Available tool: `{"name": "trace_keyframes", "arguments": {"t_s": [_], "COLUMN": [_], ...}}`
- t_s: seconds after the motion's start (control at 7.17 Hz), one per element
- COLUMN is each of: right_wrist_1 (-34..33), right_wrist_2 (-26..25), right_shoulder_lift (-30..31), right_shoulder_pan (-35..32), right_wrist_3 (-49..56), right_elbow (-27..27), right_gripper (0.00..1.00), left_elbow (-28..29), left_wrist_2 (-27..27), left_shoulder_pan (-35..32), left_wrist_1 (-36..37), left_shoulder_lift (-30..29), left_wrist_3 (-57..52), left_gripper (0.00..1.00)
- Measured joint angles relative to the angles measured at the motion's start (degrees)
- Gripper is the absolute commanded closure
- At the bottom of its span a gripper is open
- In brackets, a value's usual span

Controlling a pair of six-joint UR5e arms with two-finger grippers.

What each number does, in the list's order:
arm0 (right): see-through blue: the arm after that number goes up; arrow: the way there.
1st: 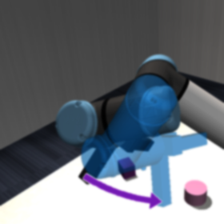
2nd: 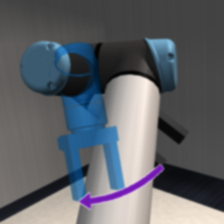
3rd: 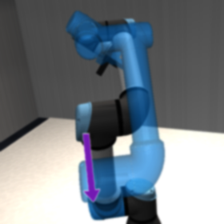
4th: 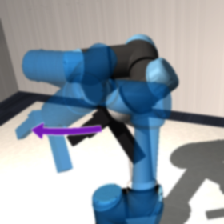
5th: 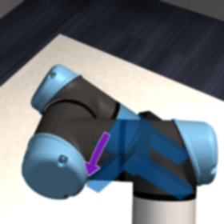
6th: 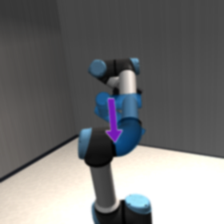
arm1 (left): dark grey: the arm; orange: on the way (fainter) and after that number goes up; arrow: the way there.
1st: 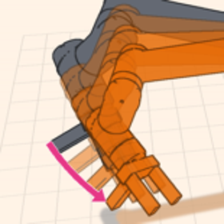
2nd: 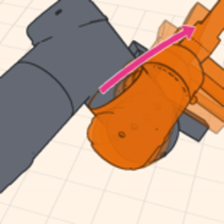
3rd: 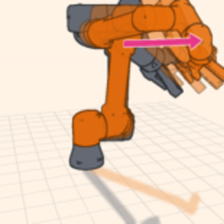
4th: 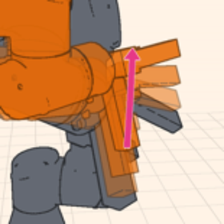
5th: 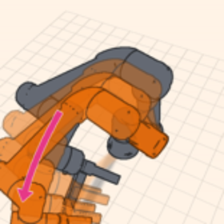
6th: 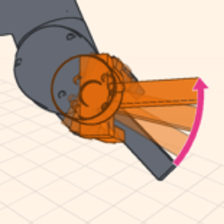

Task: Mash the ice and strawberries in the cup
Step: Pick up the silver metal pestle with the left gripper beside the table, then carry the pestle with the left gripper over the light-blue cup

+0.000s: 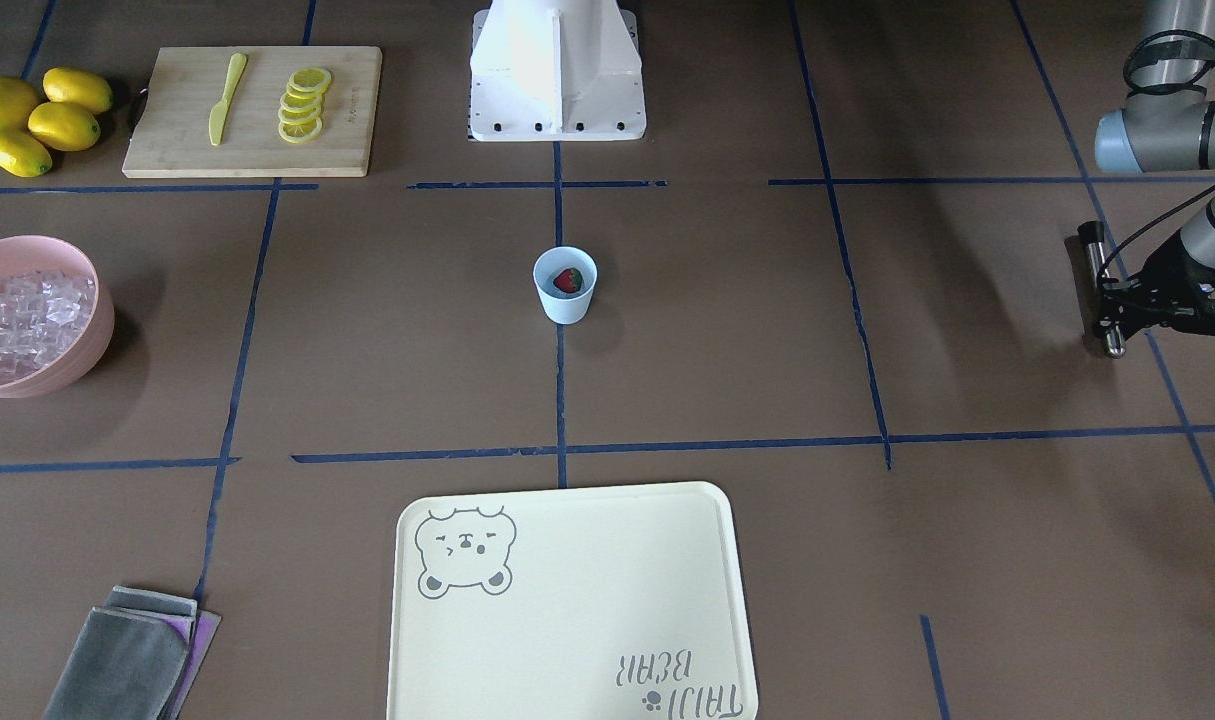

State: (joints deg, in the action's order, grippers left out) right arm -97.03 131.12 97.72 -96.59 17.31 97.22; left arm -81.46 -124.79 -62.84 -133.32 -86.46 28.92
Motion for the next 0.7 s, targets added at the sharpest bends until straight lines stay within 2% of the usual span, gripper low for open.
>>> {"name": "trace_keyframes", "arguments": {"t_s": [0.28,0.56,0.7], "right_wrist_1": [0.00,0.00,0.00], "right_wrist_2": [0.01,0.01,0.01], "right_shoulder_lift": [-0.06,-0.07,-0.07], "right_shoulder_pan": [0.01,0.07,0.08], "right_wrist_3": [-0.05,-0.08,-0.09], "right_elbow": [0.08,0.13,0.11], "right_gripper": [0.01,0.01,0.01], "left_elbow": [-6.60,-10.17,-10.80], "left_wrist_2": [0.04,-0.28,-0.51], "left_shoulder_pan": [-0.07,-0.03,0.42], "left_wrist_1": [-1.33,-6.15,-7.84], "left_shoulder_lift": [-1.64,-8.84,-13.35], "left_wrist_3": [-1.99,-9.04,-9.09], "left_gripper": [0.93,0.96,0.97]}}
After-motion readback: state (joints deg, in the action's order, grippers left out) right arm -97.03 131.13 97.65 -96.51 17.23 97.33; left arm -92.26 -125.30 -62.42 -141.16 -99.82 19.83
